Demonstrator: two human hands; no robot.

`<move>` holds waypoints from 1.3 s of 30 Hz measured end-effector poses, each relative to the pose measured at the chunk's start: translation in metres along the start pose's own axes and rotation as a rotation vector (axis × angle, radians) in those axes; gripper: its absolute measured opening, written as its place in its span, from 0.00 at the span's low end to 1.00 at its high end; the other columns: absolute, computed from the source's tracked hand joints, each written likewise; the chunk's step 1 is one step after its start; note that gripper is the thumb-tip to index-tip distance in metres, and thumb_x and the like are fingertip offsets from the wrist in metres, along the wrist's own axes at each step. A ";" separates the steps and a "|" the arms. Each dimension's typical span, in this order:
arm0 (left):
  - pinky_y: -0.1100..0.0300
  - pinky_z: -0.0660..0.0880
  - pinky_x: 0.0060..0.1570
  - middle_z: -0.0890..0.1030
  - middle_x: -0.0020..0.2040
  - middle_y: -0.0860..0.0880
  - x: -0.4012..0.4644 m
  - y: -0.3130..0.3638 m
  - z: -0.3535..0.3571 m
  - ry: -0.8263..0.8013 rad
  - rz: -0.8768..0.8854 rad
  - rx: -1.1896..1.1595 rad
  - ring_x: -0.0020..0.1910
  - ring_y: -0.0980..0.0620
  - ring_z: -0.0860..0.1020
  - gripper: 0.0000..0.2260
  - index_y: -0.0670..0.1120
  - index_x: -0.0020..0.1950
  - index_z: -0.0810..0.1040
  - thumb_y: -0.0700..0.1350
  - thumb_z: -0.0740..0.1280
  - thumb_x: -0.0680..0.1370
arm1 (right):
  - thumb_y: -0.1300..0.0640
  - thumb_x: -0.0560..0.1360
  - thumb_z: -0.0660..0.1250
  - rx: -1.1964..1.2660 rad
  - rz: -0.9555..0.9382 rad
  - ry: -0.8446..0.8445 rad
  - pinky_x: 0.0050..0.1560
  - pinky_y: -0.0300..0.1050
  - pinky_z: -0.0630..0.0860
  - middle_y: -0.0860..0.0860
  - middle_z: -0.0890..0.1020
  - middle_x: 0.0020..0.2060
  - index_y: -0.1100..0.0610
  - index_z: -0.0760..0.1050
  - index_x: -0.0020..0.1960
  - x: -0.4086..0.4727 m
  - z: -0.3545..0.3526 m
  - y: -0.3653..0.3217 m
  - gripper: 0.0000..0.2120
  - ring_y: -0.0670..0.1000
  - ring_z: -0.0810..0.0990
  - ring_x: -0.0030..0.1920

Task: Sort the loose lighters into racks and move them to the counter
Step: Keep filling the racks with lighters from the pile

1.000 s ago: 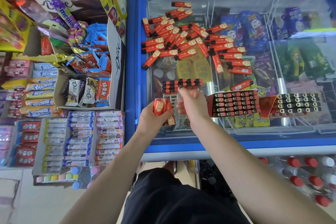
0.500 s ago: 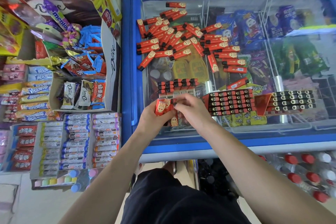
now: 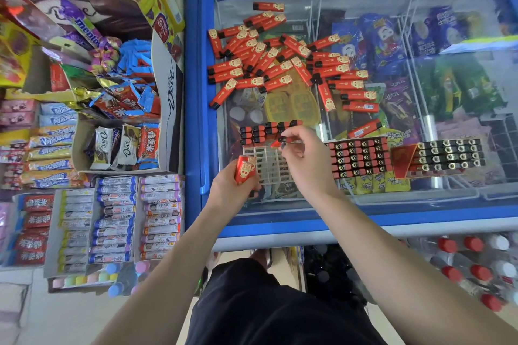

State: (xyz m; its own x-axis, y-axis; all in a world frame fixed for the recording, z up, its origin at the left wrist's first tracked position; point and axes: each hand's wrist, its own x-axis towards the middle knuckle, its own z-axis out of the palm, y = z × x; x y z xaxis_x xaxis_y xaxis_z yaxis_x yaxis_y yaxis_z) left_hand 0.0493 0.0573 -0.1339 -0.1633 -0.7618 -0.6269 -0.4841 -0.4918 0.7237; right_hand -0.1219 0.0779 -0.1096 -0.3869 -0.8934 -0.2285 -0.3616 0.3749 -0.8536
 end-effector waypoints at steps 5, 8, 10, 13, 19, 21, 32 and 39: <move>0.69 0.76 0.32 0.87 0.43 0.48 -0.002 0.001 0.001 -0.030 0.033 0.077 0.34 0.62 0.83 0.04 0.45 0.55 0.81 0.43 0.69 0.82 | 0.63 0.80 0.68 0.040 -0.007 0.001 0.52 0.24 0.73 0.44 0.81 0.55 0.52 0.79 0.58 -0.002 0.006 0.000 0.10 0.35 0.80 0.53; 0.55 0.83 0.41 0.87 0.41 0.49 -0.002 0.002 0.001 -0.031 0.034 0.083 0.39 0.54 0.86 0.05 0.45 0.54 0.82 0.47 0.70 0.82 | 0.59 0.81 0.67 0.083 0.031 -0.017 0.50 0.23 0.73 0.47 0.84 0.55 0.53 0.81 0.58 -0.003 0.009 -0.001 0.07 0.38 0.82 0.54; 0.46 0.84 0.48 0.87 0.41 0.48 -0.003 0.003 0.001 -0.040 0.027 0.077 0.43 0.47 0.86 0.07 0.45 0.52 0.82 0.49 0.71 0.82 | 0.59 0.81 0.68 0.120 0.070 -0.012 0.49 0.25 0.74 0.46 0.84 0.54 0.52 0.81 0.56 -0.003 0.013 -0.002 0.06 0.43 0.83 0.54; 0.49 0.85 0.46 0.86 0.45 0.45 -0.004 0.006 0.000 -0.045 0.017 0.034 0.44 0.45 0.86 0.08 0.43 0.51 0.81 0.48 0.71 0.82 | 0.57 0.79 0.70 0.234 0.205 0.054 0.54 0.38 0.80 0.45 0.84 0.51 0.49 0.79 0.52 0.001 0.019 -0.004 0.04 0.48 0.85 0.52; 0.70 0.76 0.32 0.85 0.41 0.49 -0.008 0.011 0.001 -0.086 -0.008 -0.195 0.32 0.61 0.83 0.02 0.43 0.54 0.81 0.40 0.70 0.82 | 0.42 0.71 0.74 0.304 0.525 0.091 0.58 0.59 0.80 0.52 0.85 0.50 0.52 0.74 0.50 0.011 0.029 -0.005 0.17 0.55 0.86 0.51; 0.69 0.76 0.33 0.85 0.41 0.49 -0.009 0.013 0.002 -0.086 -0.029 -0.254 0.33 0.60 0.83 0.04 0.42 0.56 0.81 0.40 0.70 0.82 | 0.39 0.70 0.73 0.297 0.549 0.082 0.57 0.57 0.81 0.51 0.85 0.49 0.54 0.76 0.52 0.013 0.029 -0.010 0.21 0.54 0.85 0.50; 0.64 0.77 0.32 0.85 0.40 0.49 -0.005 0.014 0.005 -0.051 -0.113 -0.437 0.36 0.55 0.83 0.07 0.42 0.57 0.83 0.44 0.71 0.82 | 0.62 0.79 0.70 0.301 0.508 -0.397 0.47 0.44 0.85 0.55 0.85 0.51 0.60 0.75 0.58 -0.034 0.007 -0.009 0.09 0.46 0.88 0.44; 0.62 0.79 0.37 0.82 0.42 0.45 0.001 0.009 0.007 -0.039 -0.156 -0.408 0.37 0.53 0.80 0.07 0.41 0.57 0.82 0.43 0.72 0.81 | 0.58 0.82 0.66 -0.040 0.200 -0.121 0.41 0.45 0.82 0.48 0.84 0.43 0.57 0.80 0.59 -0.029 0.000 -0.002 0.08 0.47 0.85 0.41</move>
State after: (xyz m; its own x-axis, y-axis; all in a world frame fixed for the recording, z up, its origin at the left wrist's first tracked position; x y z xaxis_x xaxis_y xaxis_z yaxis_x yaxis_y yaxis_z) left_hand 0.0391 0.0549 -0.1297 -0.1517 -0.6523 -0.7426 -0.1272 -0.7322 0.6692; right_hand -0.1103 0.1030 -0.1015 -0.3506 -0.8224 -0.4481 -0.3217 0.5551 -0.7670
